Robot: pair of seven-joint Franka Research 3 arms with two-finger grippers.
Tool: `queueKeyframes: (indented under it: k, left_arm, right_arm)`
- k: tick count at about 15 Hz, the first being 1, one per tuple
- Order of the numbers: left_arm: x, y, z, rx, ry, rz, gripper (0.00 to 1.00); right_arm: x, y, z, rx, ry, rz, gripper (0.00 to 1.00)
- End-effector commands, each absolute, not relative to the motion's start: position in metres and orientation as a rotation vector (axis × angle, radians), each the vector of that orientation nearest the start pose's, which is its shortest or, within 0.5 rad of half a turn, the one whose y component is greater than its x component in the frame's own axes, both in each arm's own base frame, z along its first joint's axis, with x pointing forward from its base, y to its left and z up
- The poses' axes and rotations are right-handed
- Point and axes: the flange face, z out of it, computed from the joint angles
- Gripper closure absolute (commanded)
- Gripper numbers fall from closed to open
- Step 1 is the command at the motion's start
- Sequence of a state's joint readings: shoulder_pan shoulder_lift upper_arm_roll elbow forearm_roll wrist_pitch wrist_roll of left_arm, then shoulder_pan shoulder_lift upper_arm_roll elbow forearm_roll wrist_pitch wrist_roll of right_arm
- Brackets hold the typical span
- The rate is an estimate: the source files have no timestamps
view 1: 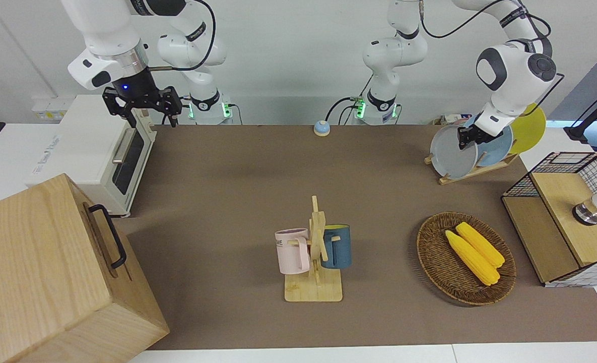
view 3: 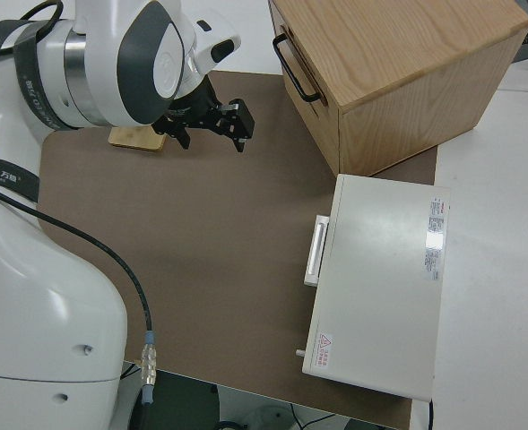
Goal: Pick gray plate from low plate rack and place it on table with left arm
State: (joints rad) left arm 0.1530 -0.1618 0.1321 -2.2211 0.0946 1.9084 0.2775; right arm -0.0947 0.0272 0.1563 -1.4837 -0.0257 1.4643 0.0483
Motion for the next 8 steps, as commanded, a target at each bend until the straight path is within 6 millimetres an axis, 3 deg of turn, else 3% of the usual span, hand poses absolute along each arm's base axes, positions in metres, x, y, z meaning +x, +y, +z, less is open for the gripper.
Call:
queueKeyframes:
  k: [1, 4, 8]
  left_arm:
    - [0.449, 0.143, 0.432, -3.100, 0.074, 0.235, 1.00]
    - [0.449, 0.143, 0.433, -3.099, 0.073, 0.233, 1.00]
    - [0.446, 0.133, 0.454, -3.095, 0.082, 0.213, 1.00]
  right_arm:
    - [0.551, 0.031, 0.644, -3.162, -0.014, 0.063, 0.017]
    - [0.551, 0.031, 0.644, -3.162, -0.014, 0.063, 0.017]
    - [0.551, 0.031, 0.644, -3.162, -0.014, 0.063, 0.017]
